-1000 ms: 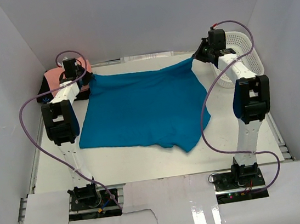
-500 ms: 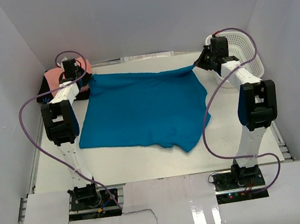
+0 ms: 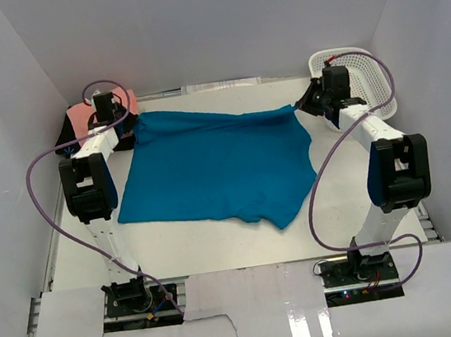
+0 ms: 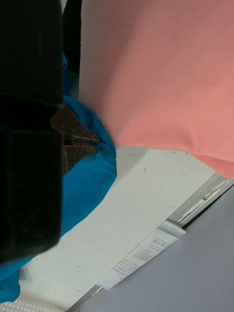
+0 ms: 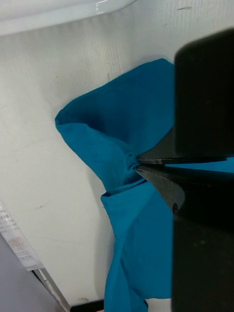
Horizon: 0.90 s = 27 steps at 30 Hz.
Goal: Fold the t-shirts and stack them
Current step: Grap the side of the flattened tshirt furthest away from the robot with both arms
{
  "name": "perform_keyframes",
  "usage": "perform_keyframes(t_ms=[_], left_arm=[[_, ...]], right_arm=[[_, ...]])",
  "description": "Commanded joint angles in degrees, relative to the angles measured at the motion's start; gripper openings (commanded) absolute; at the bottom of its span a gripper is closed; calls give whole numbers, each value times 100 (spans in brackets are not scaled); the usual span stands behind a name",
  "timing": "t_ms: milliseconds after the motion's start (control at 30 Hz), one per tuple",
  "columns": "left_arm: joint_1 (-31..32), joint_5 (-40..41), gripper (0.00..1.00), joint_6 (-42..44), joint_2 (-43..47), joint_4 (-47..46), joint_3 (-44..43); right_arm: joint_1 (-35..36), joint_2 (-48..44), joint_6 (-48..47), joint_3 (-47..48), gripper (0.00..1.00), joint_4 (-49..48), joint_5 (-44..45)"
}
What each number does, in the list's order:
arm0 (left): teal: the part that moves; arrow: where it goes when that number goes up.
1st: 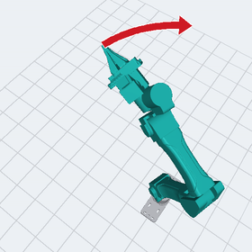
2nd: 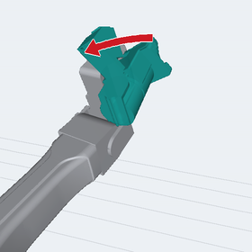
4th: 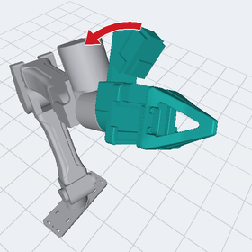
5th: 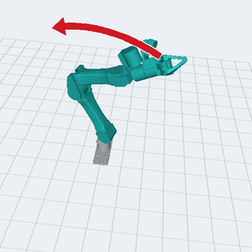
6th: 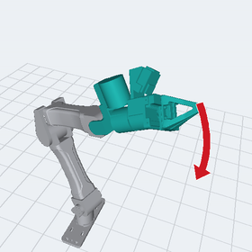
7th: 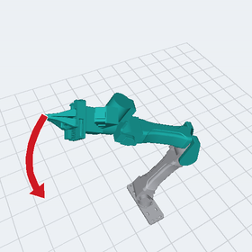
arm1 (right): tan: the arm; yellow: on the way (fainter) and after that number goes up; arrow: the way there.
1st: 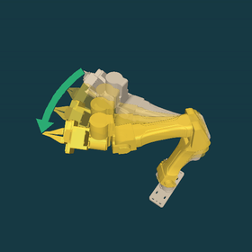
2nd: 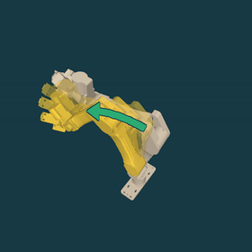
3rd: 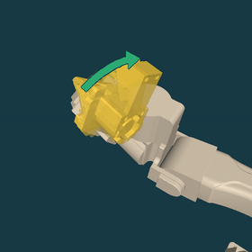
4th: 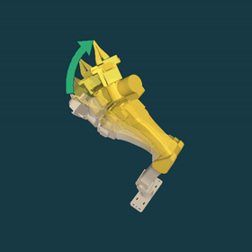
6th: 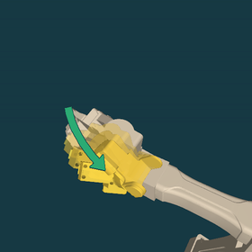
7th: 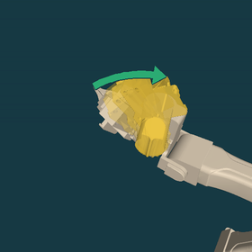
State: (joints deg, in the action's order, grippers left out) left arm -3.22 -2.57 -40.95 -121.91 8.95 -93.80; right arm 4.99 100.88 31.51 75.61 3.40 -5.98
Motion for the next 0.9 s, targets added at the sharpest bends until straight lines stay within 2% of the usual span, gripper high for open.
perform_keyframes(t_ms=[0, 500, 867], left_arm=[[-55, 37, 0, 8, 668, -122, 142], [-108, -902, 0, 79, 1160, -596, 608], [-275, -1070, 0, -177, 1679, -842, 1583]], right_arm=[[-7, -411, 31, -292, 8, -278, 88], [-7, -859, 5, -864, 8, -463, 141], [-16, -1255, -4, -1478, 8, -498, 167]])
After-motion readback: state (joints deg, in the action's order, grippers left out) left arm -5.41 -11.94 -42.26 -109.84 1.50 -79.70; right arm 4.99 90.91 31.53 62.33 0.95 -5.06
